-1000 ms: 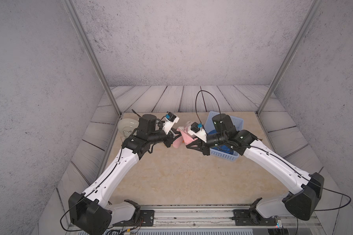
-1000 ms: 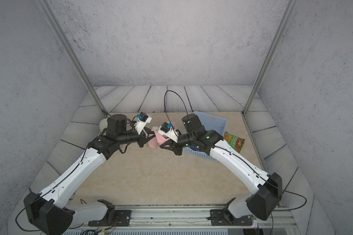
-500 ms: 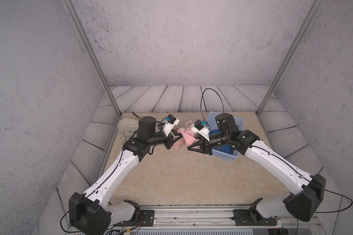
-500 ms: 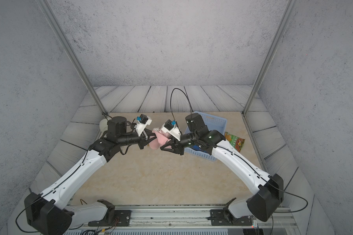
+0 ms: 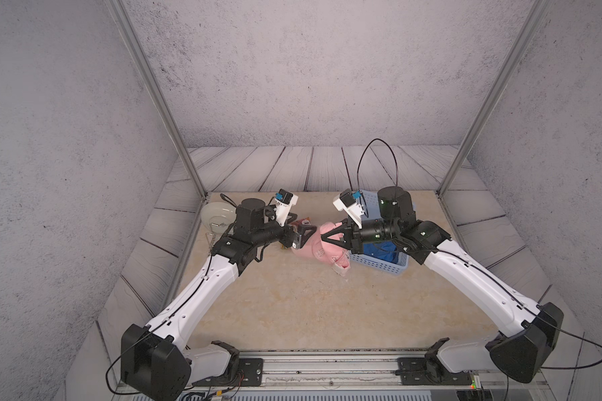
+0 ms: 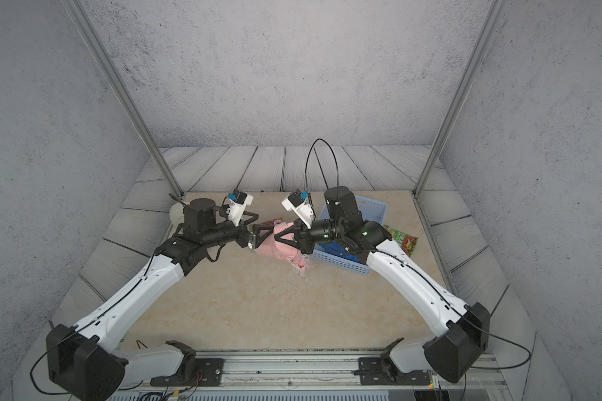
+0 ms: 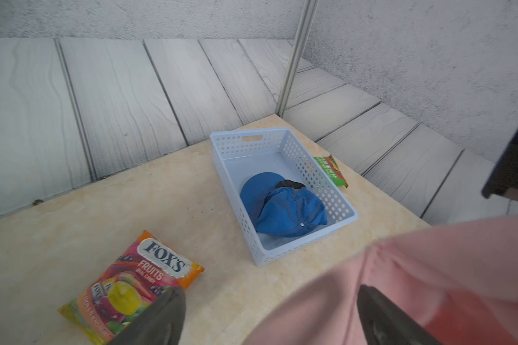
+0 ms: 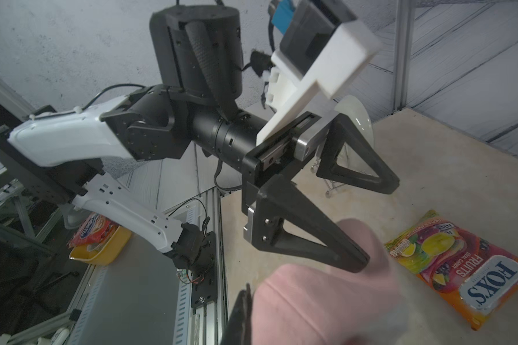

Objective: Turn the baseball cap inside out
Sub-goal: Turn over the baseball cap.

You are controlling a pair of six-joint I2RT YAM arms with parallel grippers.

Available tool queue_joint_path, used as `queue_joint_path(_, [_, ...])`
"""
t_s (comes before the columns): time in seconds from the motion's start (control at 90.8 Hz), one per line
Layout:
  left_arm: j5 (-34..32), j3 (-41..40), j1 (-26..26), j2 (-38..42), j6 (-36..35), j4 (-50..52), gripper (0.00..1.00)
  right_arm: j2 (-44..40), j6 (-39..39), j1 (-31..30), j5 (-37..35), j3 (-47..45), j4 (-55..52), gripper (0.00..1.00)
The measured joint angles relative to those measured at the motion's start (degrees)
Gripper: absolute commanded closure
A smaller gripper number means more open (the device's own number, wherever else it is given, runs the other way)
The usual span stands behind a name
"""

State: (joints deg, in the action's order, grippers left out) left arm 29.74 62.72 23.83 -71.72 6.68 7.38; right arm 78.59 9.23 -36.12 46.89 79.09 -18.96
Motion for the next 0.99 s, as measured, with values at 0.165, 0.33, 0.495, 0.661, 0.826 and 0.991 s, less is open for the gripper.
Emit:
queue_joint_path(0.165, [-4.98, -0.85, -0.26, 1.25, 1.38, -0.35, 0.00, 0.57, 6.16, -0.02, -7.06, -0.70, 3.08, 1.00])
queue_joint_path(0.33, [1.49, -2.14, -0.81, 4.98, 1.46, -0.50, 0.07, 0.81, 10.58, -0.02, -11.21, -2.05, 6.45, 1.00])
queue_joint_path(0.495, [13.99, -2.14, -0.83, 4.68, 6.88, -5.05, 0.17, 1.60, 12.90, -0.02, -13.00, -2.27, 9.62, 1.00])
queue_joint_path(0.661, [20.65, -2.14, -0.31, -0.79, 12.85, -10.54, 0.28, 3.23, 14.58, -0.02, -12.98, -2.08, 11.39, 1.00])
queue_joint_path(0.826, [24.37, -1.25, 1.25, -5.25, 16.57, -13.27, 0.46, 4.57, 16.28, -0.02, -12.52, -1.57, 12.76, 1.00])
queue_joint_path(0.991, [27.82, 0.00, 2.36, -7.89, 19.39, -15.39, 0.95, 4.61, 17.79, -0.02, -12.33, -1.55, 13.88, 1.00])
